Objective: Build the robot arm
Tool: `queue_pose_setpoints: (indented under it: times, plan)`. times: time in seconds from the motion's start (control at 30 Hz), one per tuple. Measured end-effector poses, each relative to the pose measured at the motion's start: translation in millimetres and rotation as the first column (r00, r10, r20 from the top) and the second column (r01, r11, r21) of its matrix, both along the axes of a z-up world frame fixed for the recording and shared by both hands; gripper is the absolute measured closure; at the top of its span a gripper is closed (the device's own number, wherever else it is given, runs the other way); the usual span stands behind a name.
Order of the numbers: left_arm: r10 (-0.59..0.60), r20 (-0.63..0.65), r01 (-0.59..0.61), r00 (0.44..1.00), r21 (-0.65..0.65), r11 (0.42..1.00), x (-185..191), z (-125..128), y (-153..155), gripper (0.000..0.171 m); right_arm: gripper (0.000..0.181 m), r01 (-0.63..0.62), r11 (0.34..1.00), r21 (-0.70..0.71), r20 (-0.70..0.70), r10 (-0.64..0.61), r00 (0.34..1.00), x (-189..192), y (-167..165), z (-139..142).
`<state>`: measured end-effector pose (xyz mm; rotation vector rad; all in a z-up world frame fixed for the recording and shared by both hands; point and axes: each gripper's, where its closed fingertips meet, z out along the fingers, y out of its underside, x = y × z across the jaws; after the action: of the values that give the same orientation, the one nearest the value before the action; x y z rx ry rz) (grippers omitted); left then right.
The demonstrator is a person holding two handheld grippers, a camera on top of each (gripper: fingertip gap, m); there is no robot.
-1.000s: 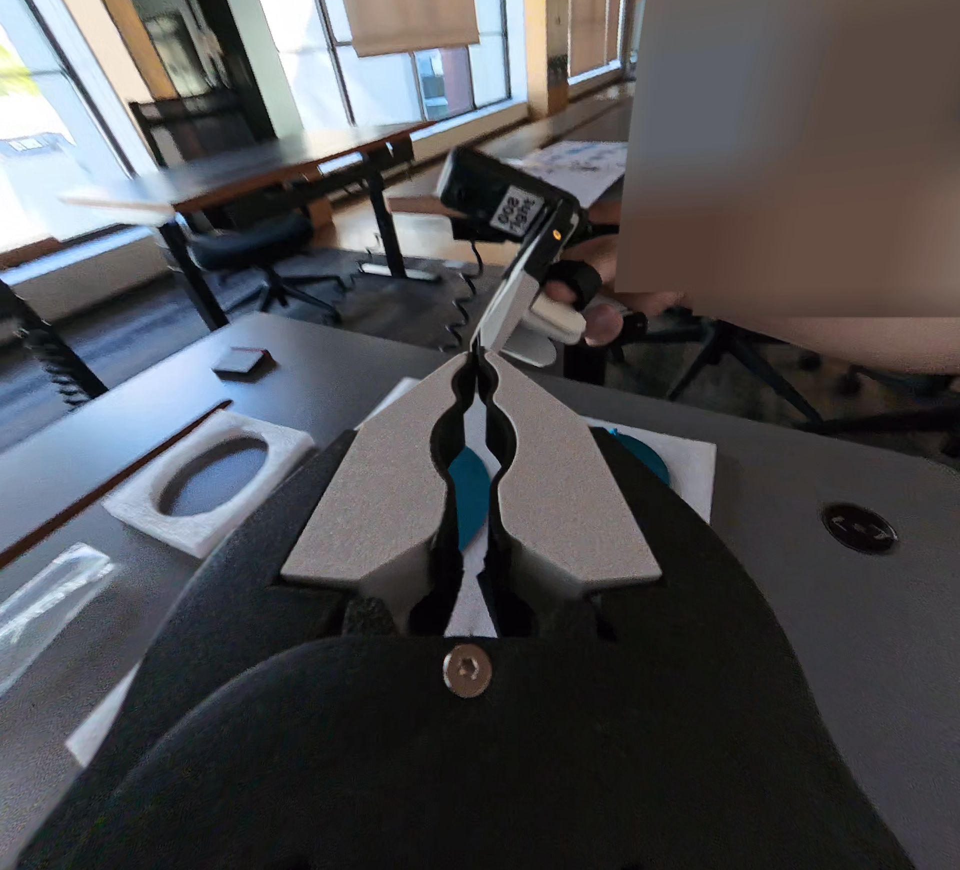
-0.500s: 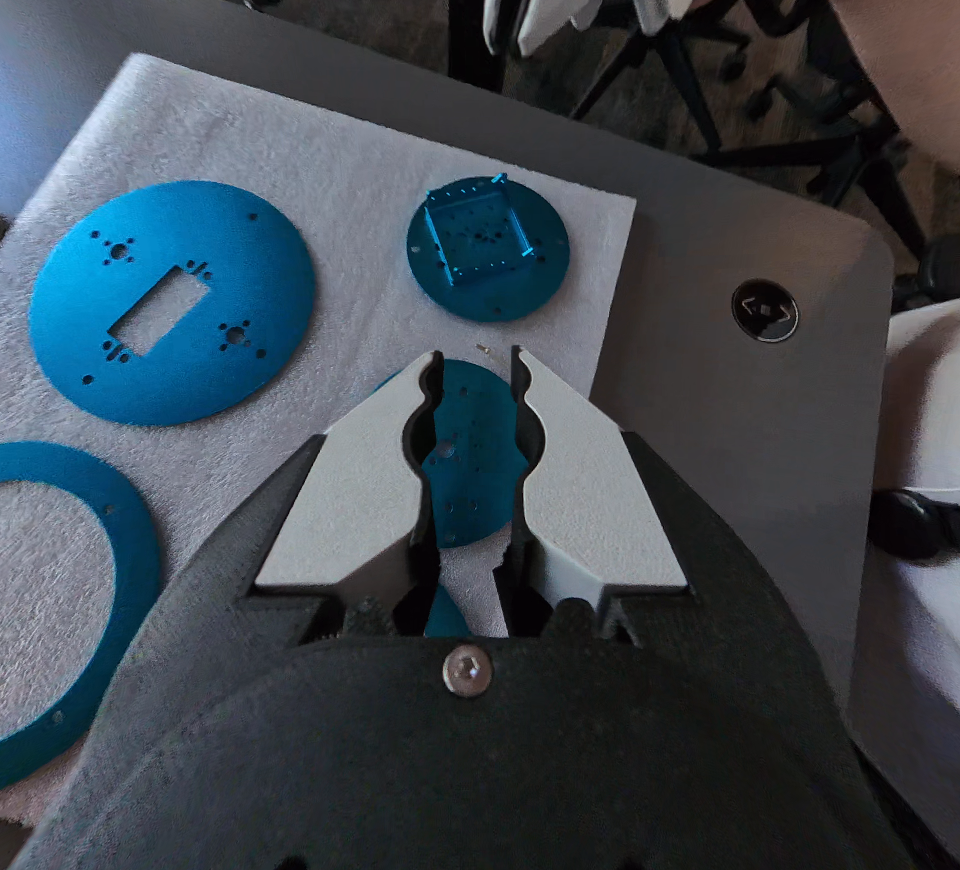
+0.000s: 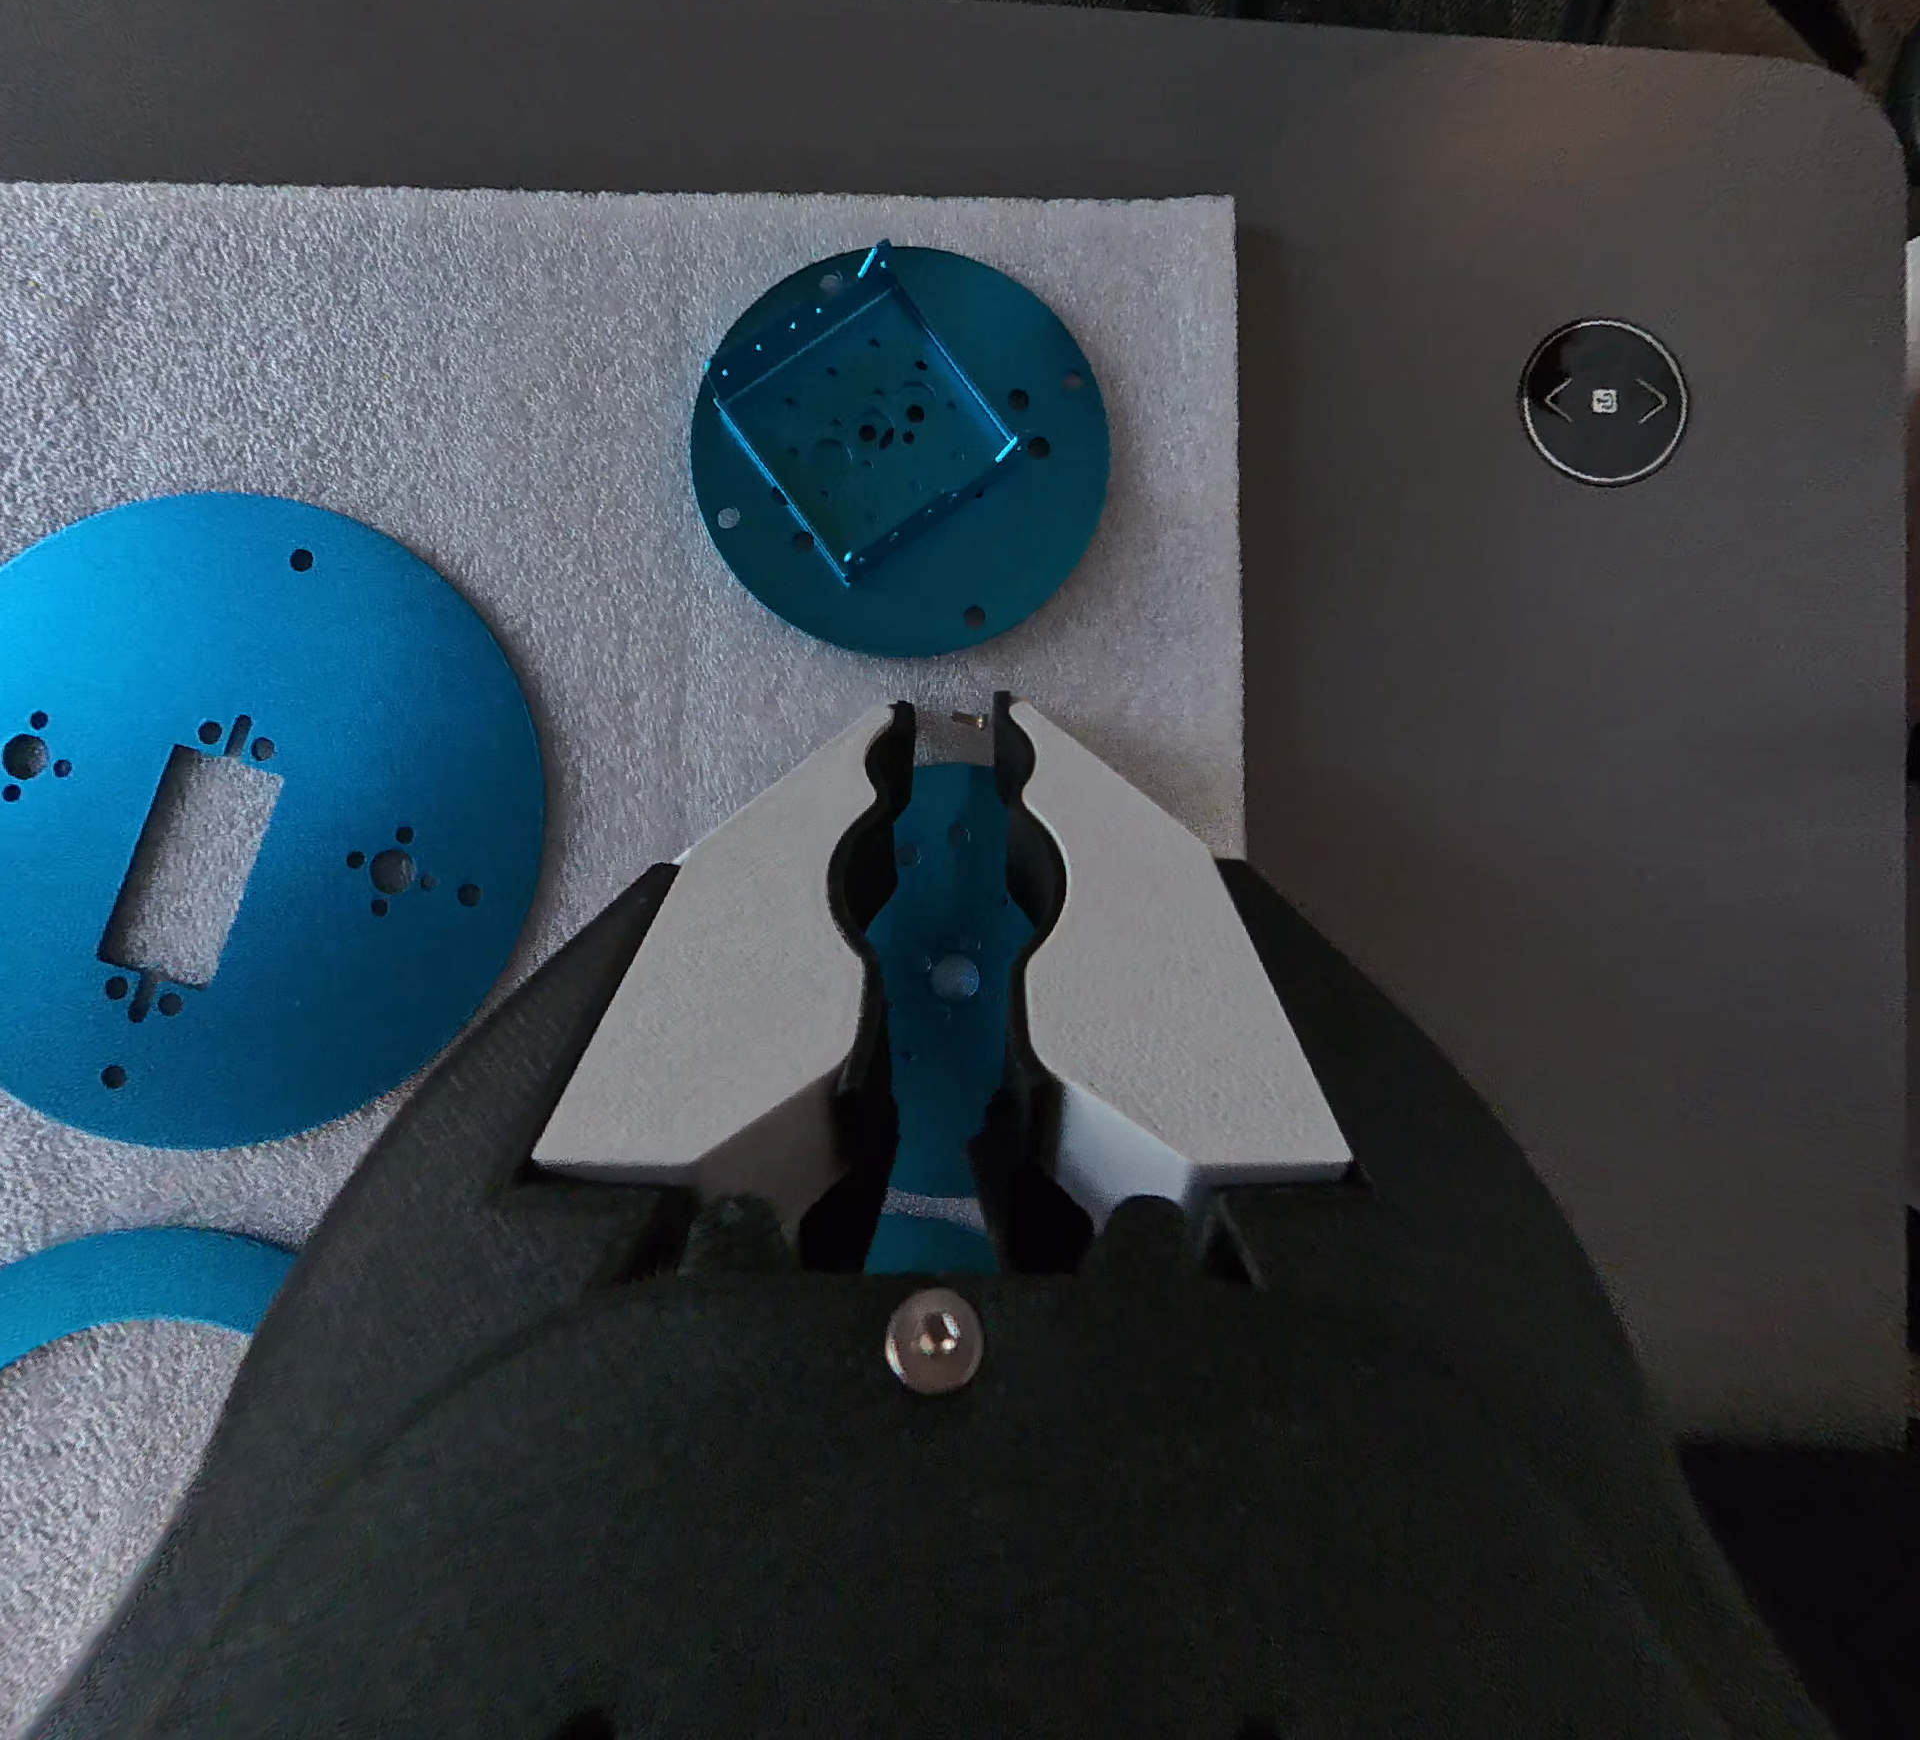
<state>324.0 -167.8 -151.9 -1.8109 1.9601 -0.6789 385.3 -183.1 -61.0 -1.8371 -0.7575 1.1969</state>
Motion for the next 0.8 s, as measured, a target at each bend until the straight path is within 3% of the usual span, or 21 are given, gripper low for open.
queue_pose_setpoints:
  times: [0.27,0.43,0.5,0.63,0.8]
  plan:
    - [-0.016,0.054,0.012,0.998,0.089,0.996,0.4,0.6,5.3,0.167,0.175,-0.003,1.0,-0.01,0.011,0.003,1.0,-1.0,-3.6,-2.9]
    - [0.054,0.169,-0.096,0.984,0.255,0.962,-1.8,18.5,19.9,0.167,0.175,0.002,0.999,-0.032,-0.021,-0.003,1.0,-13.6,1.8,-5.3]
    - [0.077,0.244,-0.161,0.967,0.348,0.923,-4.5,36.0,25.8,0.167,0.174,0.037,0.998,-0.056,-0.064,-0.041,0.997,-22.0,11.5,-2.9]
    - [0.093,0.392,-0.318,0.915,0.56,0.765,-15.5,78.6,37.9,0.168,0.171,0.079,0.984,-0.161,-0.272,-0.121,0.955,-46.3,38.4,20.3]
    - [0.06,0.557,-0.457,0.828,0.611,0.646,-26.6,123.8,40.3,0.167,0.167,-0.004,0.952,-0.306,-0.4,-0.125,0.908,-82.5,66.5,34.0]
